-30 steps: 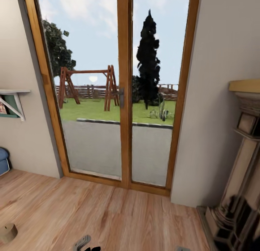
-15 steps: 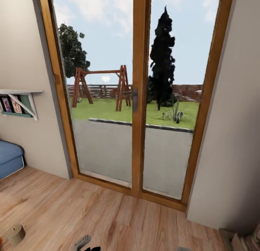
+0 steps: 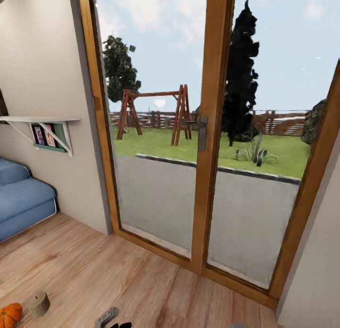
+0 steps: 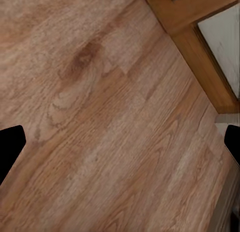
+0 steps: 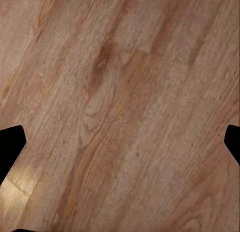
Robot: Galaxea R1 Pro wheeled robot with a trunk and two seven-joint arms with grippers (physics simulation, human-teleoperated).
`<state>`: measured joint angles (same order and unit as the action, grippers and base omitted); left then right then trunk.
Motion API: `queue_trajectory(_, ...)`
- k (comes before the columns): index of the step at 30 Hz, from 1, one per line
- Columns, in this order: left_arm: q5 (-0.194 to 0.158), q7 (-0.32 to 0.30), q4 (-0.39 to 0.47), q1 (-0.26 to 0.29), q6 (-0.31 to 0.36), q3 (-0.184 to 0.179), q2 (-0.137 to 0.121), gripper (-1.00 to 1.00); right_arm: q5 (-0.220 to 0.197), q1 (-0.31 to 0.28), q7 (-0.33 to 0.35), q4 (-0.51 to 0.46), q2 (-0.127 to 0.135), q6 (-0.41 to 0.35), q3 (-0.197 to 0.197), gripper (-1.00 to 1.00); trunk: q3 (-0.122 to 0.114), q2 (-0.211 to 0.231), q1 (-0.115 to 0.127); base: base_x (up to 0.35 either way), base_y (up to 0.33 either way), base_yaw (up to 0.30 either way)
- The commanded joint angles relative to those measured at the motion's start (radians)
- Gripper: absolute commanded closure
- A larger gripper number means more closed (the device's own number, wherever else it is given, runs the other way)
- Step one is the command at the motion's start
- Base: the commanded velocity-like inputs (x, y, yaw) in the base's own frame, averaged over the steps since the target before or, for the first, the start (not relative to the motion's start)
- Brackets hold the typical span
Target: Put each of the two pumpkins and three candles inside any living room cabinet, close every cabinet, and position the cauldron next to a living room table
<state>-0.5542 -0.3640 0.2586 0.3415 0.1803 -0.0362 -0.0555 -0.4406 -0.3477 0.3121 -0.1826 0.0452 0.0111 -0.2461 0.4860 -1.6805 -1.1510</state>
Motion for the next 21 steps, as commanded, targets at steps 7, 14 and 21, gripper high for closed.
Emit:
queue_trajectory(7,-0.01,-0.002,0.001,0.001,0.007,-0.004,-0.001,-1.0,-0.01,0.0,0.002,0.0,0.001,0.001,-0.007,-1.0,0.001,-0.001,-0.001,0.317,0.0,0.279)
queue_trajectory(14,-0.01,-0.002,0.001,0.001,0.007,-0.004,-0.001,-1.0,-0.01,0.0,0.002,0.0,0.001,0.001,-0.008,-1.0,0.001,-0.001,-0.001,0.236,0.0,0.281)
queue_trajectory(21,-0.01,-0.003,0.001,0.001,0.007,-0.004,-0.001,-1.0,-0.01,0.0,0.001,0.0,0.001,0.001,-0.007,-1.0,0.001,-0.001,-0.001,0.202,0.0,0.283)
